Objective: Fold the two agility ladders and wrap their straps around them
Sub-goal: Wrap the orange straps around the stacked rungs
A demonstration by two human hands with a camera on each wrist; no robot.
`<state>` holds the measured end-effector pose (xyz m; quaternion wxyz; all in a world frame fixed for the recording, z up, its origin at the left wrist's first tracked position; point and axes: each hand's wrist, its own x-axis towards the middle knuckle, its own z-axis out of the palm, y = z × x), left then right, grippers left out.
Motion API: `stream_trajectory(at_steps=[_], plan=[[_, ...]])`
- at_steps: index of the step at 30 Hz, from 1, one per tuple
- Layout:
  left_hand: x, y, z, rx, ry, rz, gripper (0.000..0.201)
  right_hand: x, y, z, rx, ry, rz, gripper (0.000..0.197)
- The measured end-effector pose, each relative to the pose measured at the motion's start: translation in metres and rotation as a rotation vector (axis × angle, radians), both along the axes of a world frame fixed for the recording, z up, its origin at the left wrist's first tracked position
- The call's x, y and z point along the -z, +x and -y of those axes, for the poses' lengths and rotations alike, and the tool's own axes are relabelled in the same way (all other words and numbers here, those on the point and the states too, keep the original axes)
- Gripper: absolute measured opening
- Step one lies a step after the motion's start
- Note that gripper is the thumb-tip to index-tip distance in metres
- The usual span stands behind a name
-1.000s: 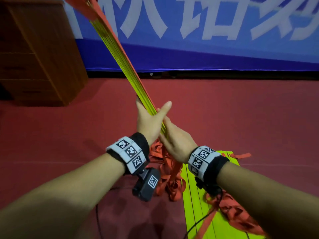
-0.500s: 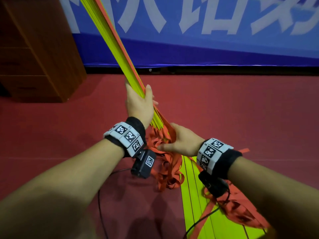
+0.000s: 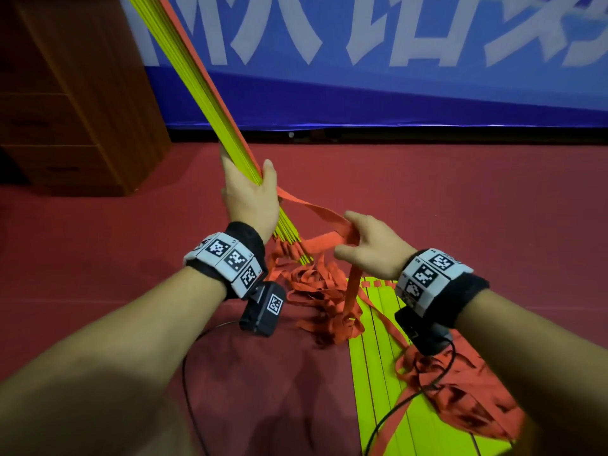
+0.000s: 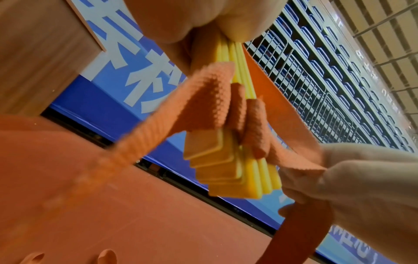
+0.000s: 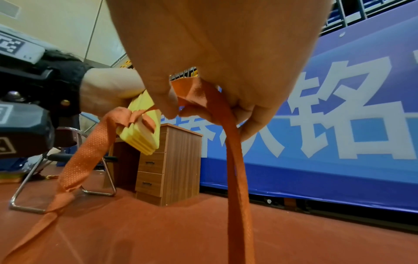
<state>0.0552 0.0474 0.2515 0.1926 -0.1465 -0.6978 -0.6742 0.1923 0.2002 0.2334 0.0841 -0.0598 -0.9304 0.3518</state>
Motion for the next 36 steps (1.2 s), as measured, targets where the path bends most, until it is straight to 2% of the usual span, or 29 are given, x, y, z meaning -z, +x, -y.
stream_trajectory(at_steps=[2,3,5,8,10,14,18,20,22,25,28,30,32,36], plan=[[-0.001,-0.001,0.002,0.028,-0.034,-0.019,0.052,0.000,0.002,0.003,-0.060,-0.183,0.040,0.026],[-0.001,-0.003,0.004,0.045,-0.050,-0.025,0.043,-0.001,0.003,0.005,-0.067,-0.198,0.045,0.031],[0.002,-0.004,0.005,0.092,-0.076,-0.018,0.031,-0.001,0.002,0.006,-0.063,-0.084,0.001,0.038],[0.008,-0.002,0.005,0.175,-0.089,0.013,0.016,-0.002,0.000,0.009,-0.075,0.176,-0.072,0.023],[0.011,0.002,0.003,0.213,-0.083,0.044,0.013,-0.002,0.000,0.011,-0.093,0.211,-0.014,0.012],[0.005,0.013,-0.005,0.260,-0.009,0.121,0.011,0.006,0.004,0.022,-0.136,0.144,0.091,0.013],[-0.001,0.014,-0.011,0.249,0.077,0.181,0.011,0.008,0.007,0.032,-0.179,-0.105,0.088,0.048],[-0.003,0.012,-0.011,0.255,0.122,0.220,0.011,0.008,0.009,0.035,-0.167,-0.239,0.087,0.054],[-0.003,0.009,-0.010,0.256,0.139,0.253,0.012,0.005,0.011,0.037,-0.144,-0.283,0.091,0.055],[0.000,0.002,-0.005,0.249,0.114,0.303,0.012,0.002,0.013,0.036,-0.167,-0.214,0.046,0.037],[0.004,-0.003,-0.001,0.249,0.099,0.355,0.013,0.002,0.012,0.034,-0.252,-0.151,0.097,0.041],[0.003,-0.003,0.000,0.249,0.110,0.390,0.015,0.006,0.012,0.037,-0.289,-0.030,0.104,0.044],[0.003,-0.003,0.000,0.250,0.116,0.416,0.016,0.008,0.011,0.040,-0.304,0.062,0.083,0.034],[0.002,-0.007,0.001,0.261,0.153,0.473,0.019,0.003,0.008,0.029,-0.281,-0.061,0.017,0.013]])
